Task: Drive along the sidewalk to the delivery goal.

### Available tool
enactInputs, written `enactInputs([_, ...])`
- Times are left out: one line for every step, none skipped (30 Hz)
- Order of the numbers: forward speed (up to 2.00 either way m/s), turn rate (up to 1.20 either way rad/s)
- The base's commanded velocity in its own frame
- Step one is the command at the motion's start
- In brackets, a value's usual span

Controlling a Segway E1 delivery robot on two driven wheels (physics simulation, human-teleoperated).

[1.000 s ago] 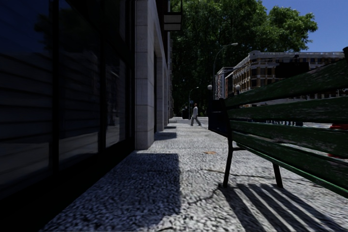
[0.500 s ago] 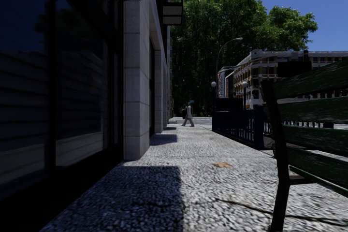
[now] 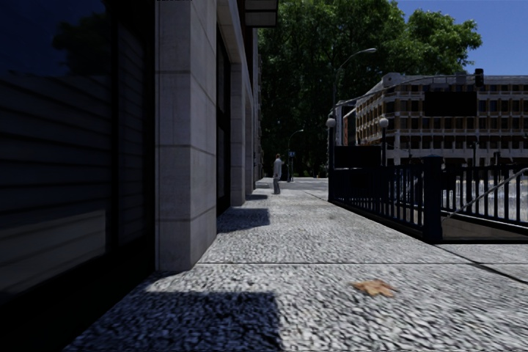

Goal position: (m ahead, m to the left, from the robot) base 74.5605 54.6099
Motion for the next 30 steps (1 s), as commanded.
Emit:
enactInputs([2.00,0.00])
enactInputs([2.00,0.00])
enactInputs([2.00,0.00])
enactInputs([2.00,0.00])
enactInputs([2.00,0.00])
enactInputs([2.00,0.00])
enactInputs([2.00,0.00])
enactInputs([2.00,0.00])
enactInputs([2.00,0.00])
enactInputs([2.00,0.00])
enactInputs([2.00,0.00])
enactInputs([2.00,0.00])
enactInputs([2.00,0.00])
enactInputs([2.00,0.00])
enactInputs([2.00,-0.04])
enactInputs([2.00,-0.09])
enactInputs([2.00,-0.10])
enactInputs([2.00,-0.10])
enactInputs([2.00,-0.11])
enactInputs([2.00,-0.15])
enactInputs([2.00,-0.15])
enactInputs([2.00,-0.21])
enactInputs([2.00,-0.27])
enactInputs([2.00,-0.30])
enactInputs([2.00,-0.30])
enactInputs([2.00,-0.30])
enactInputs([2.00,-0.30])
enactInputs([2.00,-0.31])
enactInputs([2.00,-0.31])
enactInputs([2.00,-0.31])
